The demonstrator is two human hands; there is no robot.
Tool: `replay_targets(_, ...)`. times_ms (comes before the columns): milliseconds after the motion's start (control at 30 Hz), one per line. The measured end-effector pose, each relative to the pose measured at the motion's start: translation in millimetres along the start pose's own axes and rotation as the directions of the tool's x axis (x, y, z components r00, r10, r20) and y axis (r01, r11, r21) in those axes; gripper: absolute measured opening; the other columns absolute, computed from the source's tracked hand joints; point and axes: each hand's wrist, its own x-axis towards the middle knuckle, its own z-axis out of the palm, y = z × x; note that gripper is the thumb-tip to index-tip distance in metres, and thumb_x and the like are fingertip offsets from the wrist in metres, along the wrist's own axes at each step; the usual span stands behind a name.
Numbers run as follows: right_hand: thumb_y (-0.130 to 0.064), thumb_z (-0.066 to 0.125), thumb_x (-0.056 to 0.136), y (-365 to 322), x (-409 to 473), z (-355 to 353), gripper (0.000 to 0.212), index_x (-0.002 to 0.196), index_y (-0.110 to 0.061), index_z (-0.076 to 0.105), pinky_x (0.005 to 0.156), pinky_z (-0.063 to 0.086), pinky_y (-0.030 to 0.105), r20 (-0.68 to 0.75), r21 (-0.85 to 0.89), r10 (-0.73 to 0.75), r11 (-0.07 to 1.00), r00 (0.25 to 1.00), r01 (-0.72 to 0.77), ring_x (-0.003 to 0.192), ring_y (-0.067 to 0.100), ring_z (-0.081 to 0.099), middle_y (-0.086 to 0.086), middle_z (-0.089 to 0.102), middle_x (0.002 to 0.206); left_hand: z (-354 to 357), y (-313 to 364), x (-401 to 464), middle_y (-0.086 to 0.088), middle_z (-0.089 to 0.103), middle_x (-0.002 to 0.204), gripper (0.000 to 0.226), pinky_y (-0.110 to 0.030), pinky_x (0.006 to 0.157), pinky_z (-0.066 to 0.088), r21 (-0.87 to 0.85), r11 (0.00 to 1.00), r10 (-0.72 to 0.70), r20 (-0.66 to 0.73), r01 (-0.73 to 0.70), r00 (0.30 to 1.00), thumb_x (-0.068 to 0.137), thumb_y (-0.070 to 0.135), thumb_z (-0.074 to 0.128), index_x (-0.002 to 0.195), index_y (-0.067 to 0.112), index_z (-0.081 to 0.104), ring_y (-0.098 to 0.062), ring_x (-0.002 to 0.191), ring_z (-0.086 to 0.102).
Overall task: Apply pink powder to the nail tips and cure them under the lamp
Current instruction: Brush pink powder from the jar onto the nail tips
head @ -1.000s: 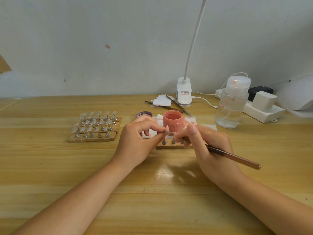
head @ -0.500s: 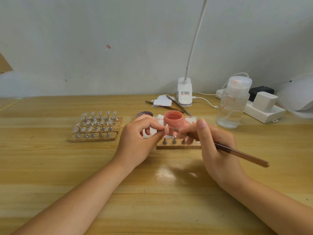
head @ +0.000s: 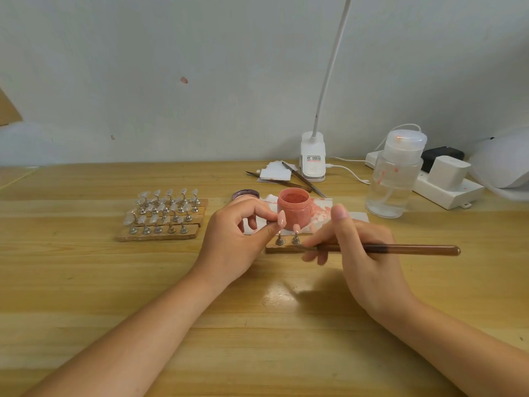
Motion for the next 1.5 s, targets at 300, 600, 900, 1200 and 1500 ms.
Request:
replay_targets(300,-0.038,0.042,0.09,-0.6,-0.7,0.4,0.041,0.072,-0.015,0.071,0.06,0.047,0.019,0.056,-0.032,-0.018,0.999,0.998,0.019,0.059,0.011,0.061,0.003,0.069,0.066,-0.8,0.8,-0.7,0.006,0.061,0.069,0.022,-0.011,0.054,0.031,0.004,1.0,-0.031,0.002,0.031,1.0,0.073,0.009,0.073,0.066,0.027,0.063,-0.001,0.059,0.044)
replay_targets(600,-0.029,0.034,0.092,-1.2,3.5,-2.9,0.033,0.082,-0.023,0.065,0.061,0.043,0.011,-0.036,-0.125,-0.213,0.97,0.976,0.207,0.063,0.005,0.058,-0.018,0.065,0.074,-1.2,6.1,-1.7,0.012,0.061,0.082,0.014,-0.008,0.06,0.036,0.006,0.999,-0.047,0.022,0.047,0.999,0.072,0.021,0.069,0.076,0.034,0.067,0.004,0.067,0.048)
replay_targets(900,-0.031,0.036,0.093,3.1,4.4,-2.1,0.038,0.082,-0.018,0.07,0.07,0.051,0.038,0.035,-0.246,-0.228,0.942,0.973,0.229,0.078,0.013,0.064,-0.01,0.068,0.083,-0.7,7.3,-2.1,0.006,0.062,0.08,0.016,-0.006,0.072,0.037,0.025,0.998,-0.055,0.055,0.054,0.997,0.077,0.009,0.068,0.089,0.018,0.071,0.007,0.078,0.052)
replay_targets(1200,-0.032,0.036,0.093,5.3,4.9,-2.5,0.034,0.082,-0.024,0.067,0.068,0.049,0.023,0.034,-0.241,-0.247,0.938,0.968,0.248,0.076,0.004,0.063,-0.012,0.067,0.08,-0.5,7.9,-2.2,0.003,0.061,0.078,0.015,-0.006,0.07,0.037,0.04,0.998,-0.052,0.062,0.049,0.997,0.077,0.005,0.069,0.089,0.013,0.072,0.005,0.076,0.052)
replay_targets(1500,-0.037,0.037,0.092,8.1,4.8,-3.7,0.041,0.077,-0.017,0.07,0.068,0.053,0.033,0.02,-0.245,-0.231,0.942,0.973,0.229,0.075,0.007,0.065,-0.01,0.068,0.075,-0.8,8.7,-3.0,0.002,0.06,0.075,0.027,-0.009,0.066,0.038,0.044,0.999,-0.015,0.068,0.012,0.998,0.076,-0.001,0.069,0.088,0.023,0.069,-0.002,0.074,0.051)
